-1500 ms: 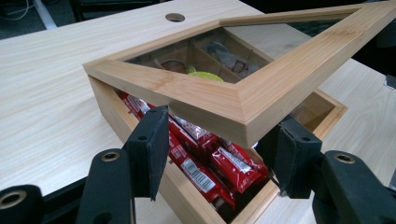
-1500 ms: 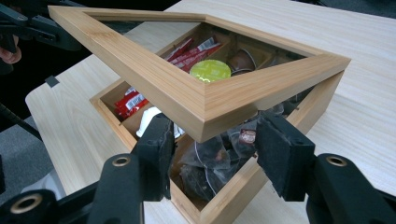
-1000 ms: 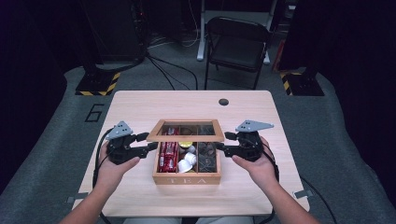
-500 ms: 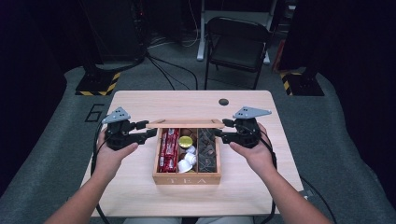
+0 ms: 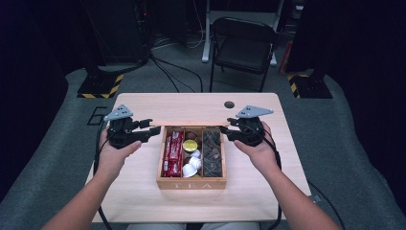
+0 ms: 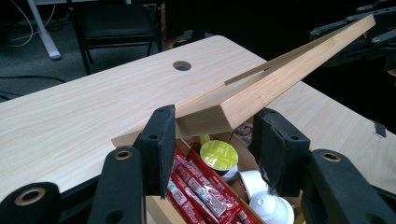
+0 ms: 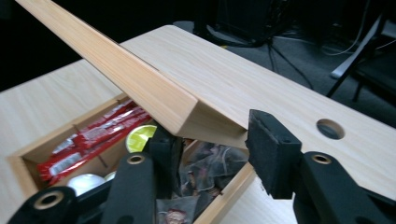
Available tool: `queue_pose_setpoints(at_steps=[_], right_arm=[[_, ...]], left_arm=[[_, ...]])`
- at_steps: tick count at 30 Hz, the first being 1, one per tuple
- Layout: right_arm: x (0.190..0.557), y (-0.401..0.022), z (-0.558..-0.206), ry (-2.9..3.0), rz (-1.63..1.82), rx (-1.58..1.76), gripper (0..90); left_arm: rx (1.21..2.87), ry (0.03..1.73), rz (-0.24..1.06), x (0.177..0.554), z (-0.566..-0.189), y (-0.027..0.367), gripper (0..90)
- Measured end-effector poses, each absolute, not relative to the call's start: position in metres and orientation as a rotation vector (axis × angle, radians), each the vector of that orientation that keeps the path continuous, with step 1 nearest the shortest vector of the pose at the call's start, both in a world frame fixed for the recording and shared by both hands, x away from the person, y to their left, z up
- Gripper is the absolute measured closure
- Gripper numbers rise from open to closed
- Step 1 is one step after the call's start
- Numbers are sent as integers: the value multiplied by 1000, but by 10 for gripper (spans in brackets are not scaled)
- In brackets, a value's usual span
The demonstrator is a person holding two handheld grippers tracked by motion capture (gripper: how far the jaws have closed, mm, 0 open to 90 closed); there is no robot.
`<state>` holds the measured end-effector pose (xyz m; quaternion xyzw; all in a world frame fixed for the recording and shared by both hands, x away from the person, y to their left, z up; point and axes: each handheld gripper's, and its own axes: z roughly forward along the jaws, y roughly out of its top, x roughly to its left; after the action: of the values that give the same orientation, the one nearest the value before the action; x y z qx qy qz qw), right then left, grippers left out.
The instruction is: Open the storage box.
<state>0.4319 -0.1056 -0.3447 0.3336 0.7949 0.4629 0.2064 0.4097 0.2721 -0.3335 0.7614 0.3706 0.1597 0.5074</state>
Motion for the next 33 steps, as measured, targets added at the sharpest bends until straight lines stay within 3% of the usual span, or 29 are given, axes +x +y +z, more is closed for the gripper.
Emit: queue_pose_setpoints(at_steps=[17, 33], right_arm=[[437, -105, -342, 2206, 1273, 916, 579], [449, -104, -336, 2180, 1303, 947, 581]], left_arm=[[1842, 896, 450, 424, -344, 266, 476], [1806, 922, 519, 438, -349, 265, 582]])
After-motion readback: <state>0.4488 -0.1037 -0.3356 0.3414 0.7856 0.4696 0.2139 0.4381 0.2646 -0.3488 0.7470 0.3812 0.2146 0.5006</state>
